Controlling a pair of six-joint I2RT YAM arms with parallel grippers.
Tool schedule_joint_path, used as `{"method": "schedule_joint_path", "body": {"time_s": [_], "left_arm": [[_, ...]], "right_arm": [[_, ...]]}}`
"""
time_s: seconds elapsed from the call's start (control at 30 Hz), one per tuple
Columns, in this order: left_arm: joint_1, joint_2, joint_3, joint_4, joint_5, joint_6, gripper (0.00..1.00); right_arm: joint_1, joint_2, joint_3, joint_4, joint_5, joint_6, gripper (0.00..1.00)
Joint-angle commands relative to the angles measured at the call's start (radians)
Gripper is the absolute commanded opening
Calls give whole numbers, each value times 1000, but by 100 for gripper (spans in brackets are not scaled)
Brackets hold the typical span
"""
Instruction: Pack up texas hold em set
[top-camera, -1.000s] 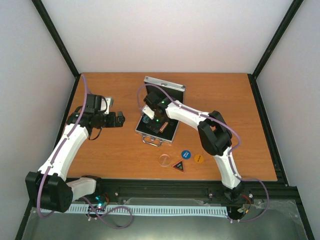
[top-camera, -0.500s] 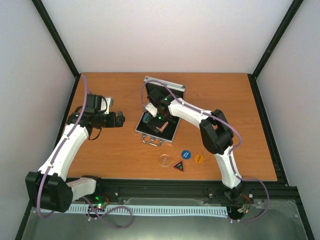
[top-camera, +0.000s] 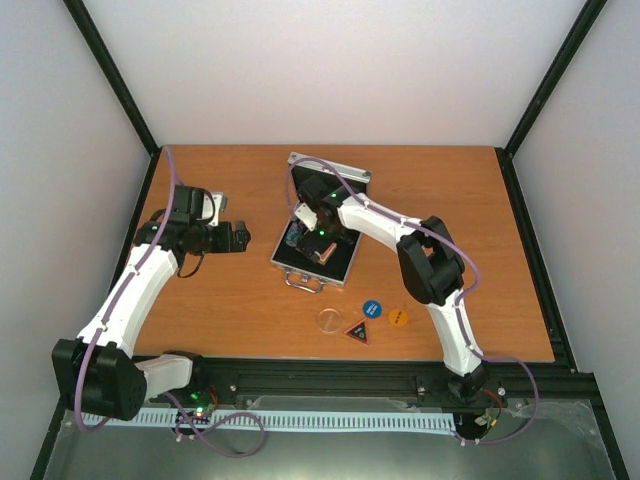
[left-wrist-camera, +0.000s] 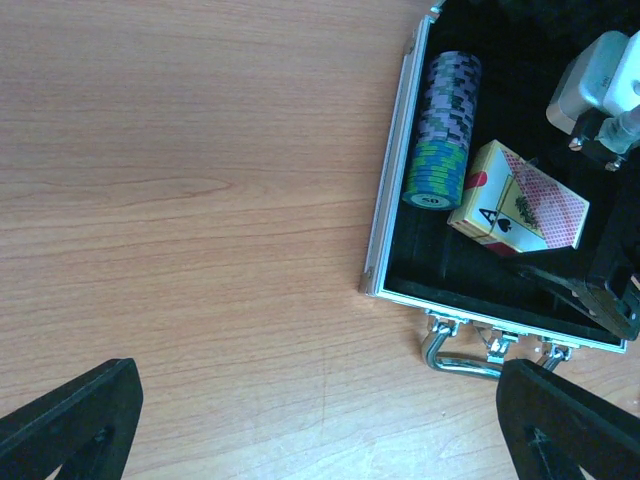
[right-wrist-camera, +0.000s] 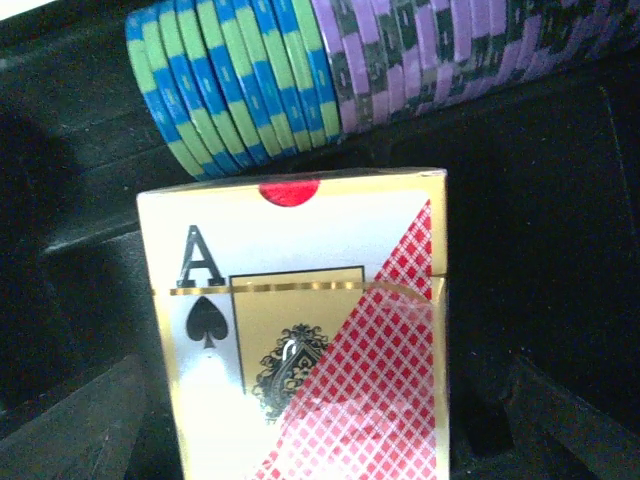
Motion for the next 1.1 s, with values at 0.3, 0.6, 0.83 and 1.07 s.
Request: {"method": "schedule_joint_path", "body": {"time_s": [0.3,0.6,0.83,1.07], "left_arm": [[5,8,48,-23,-5,10,100],[5,3,39,-21,-5,9,100],[5,3,37,-16,-3,8,100],[4,-3,36,-14,-8,9,100]], "right_arm": [[-17,53,44,-2,-58,19,98],[-16,40,22,-3,-38,25,80],[-16,29,8,-5,-69,15,64],[0,-30,-30,-2,-39,0,57]]}}
